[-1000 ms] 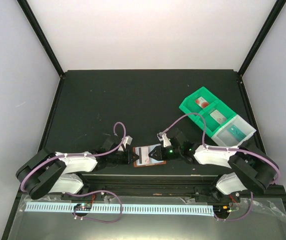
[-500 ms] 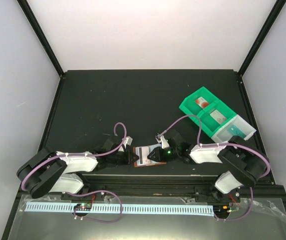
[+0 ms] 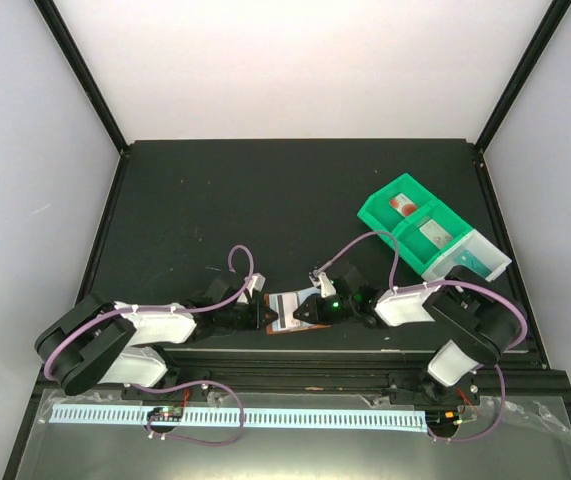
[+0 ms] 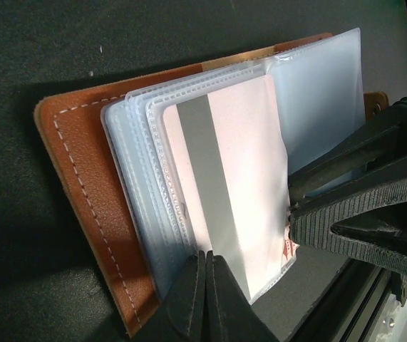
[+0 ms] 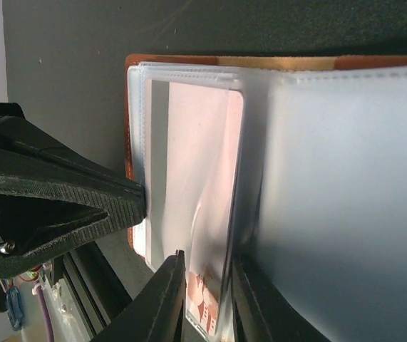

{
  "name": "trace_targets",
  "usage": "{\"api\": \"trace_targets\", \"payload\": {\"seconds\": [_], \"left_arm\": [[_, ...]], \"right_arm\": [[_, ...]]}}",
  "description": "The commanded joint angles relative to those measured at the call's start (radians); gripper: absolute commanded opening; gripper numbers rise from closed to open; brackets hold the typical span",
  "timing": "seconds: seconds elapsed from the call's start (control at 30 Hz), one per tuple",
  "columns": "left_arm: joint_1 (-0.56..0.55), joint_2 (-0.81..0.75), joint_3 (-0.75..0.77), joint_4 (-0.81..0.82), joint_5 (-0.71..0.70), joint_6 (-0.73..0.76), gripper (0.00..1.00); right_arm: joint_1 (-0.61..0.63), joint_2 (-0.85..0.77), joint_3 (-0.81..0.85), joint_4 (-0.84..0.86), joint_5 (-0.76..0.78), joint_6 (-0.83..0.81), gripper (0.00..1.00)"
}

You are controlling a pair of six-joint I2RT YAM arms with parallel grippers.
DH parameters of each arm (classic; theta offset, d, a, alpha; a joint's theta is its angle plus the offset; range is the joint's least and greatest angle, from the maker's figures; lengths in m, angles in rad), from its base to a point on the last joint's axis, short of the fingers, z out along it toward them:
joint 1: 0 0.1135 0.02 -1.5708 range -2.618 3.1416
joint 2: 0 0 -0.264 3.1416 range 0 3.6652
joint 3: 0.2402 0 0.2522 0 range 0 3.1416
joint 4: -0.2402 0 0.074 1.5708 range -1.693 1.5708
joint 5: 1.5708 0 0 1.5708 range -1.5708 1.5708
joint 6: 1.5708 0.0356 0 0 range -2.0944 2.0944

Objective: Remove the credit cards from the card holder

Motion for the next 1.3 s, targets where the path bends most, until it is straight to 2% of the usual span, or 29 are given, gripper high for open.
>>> {"api": "trace_targets", "payload": {"seconds": [0.0,0.27,0.47,0.67,0.93,1.13,1.27], "left_arm": [[-0.009,0.024,0.015,-0.049,-0.025,0.018,0.02],[-0.009,0.026,0.017,-0.077,-0.041,0.024,0.02],[-0.009,0.027,0.032,-0.128,-0.067,0.031,0.02],[-0.009,0.029,0.035,-0.137,-0.076,0.033,0.01],[-0.009,0.036,0.036,-0.138,-0.078,0.034,0.02],[-0.009,0.029,0.035,-0.138,-0.078,0.033,0.01],[-0.009,0.015,0.034,-0.143,-0.088,0.035,0.02]], "right_arm": [[0.014,0.017,-0.013,0.051,-0.012,0.009,0.20],[0.014,-0.037,-0.036,0.010,0.045,0.001,0.06],[0.014,-0.061,-0.046,-0.018,0.071,-0.006,0.06],[0.013,-0.057,-0.043,-0.037,0.086,-0.010,0.10],[0.012,-0.062,-0.044,-0.034,0.086,-0.018,0.07],[0.004,-0.069,-0.061,0.011,0.037,-0.015,0.10],[-0.002,-0.087,-0.081,0.038,0.020,-0.004,0.06]]}}
